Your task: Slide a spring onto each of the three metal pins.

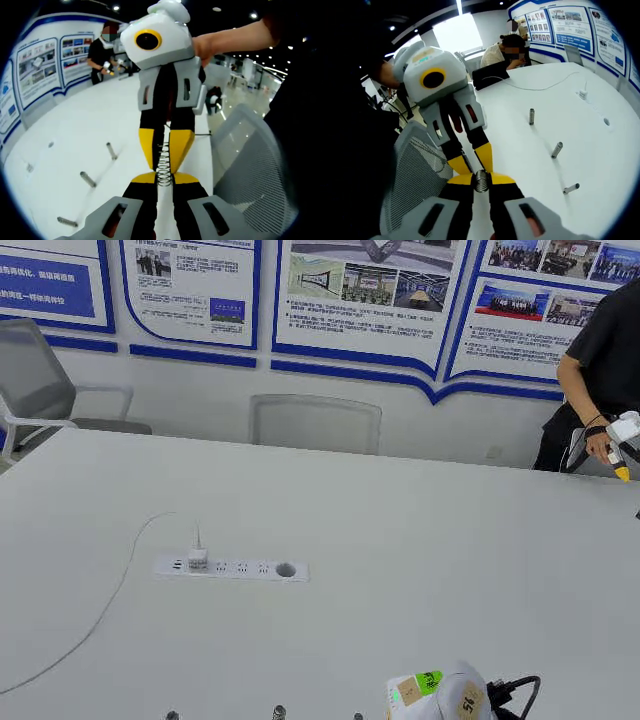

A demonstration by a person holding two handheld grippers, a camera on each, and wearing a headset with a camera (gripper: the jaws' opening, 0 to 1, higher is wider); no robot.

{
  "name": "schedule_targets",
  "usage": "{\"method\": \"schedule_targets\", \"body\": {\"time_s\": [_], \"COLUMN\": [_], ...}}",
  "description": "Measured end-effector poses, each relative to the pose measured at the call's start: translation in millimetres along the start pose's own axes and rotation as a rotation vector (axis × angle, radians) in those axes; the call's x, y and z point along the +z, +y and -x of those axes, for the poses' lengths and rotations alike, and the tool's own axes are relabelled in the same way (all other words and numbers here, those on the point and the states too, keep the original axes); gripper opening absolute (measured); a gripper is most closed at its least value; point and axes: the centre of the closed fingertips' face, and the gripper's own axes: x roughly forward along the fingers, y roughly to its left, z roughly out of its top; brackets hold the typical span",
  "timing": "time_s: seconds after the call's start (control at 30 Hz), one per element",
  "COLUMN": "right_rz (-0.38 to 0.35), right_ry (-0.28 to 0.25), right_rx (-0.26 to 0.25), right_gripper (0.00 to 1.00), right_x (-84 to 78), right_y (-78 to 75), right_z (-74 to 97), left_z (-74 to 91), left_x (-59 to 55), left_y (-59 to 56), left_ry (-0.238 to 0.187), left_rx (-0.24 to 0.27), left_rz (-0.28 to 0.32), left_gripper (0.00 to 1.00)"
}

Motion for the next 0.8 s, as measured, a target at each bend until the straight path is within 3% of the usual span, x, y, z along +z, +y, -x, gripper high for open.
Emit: {"method": "schedule_targets", "body": {"time_s": [0.33,0.8], "right_rz": [0.001,-0.029], "right_ry": [0.012,0.022], "right_rx": [-0.009,-0.036], "right_gripper": [0.12,0.12], "right_x": [-0.7,-11.1], "right_y": [0.0,-4.2], "right_z": [-0.2,2.8], "left_z": [0.0,-2.2], "left_x": [0.4,-5.8], "left_y": [-0.4,0.3], "left_ry": [-0.016,-0.005], "left_rx": [0.004,0.01], "left_rz": [0.021,0.046], "left_gripper": [0.1,0.12]}}
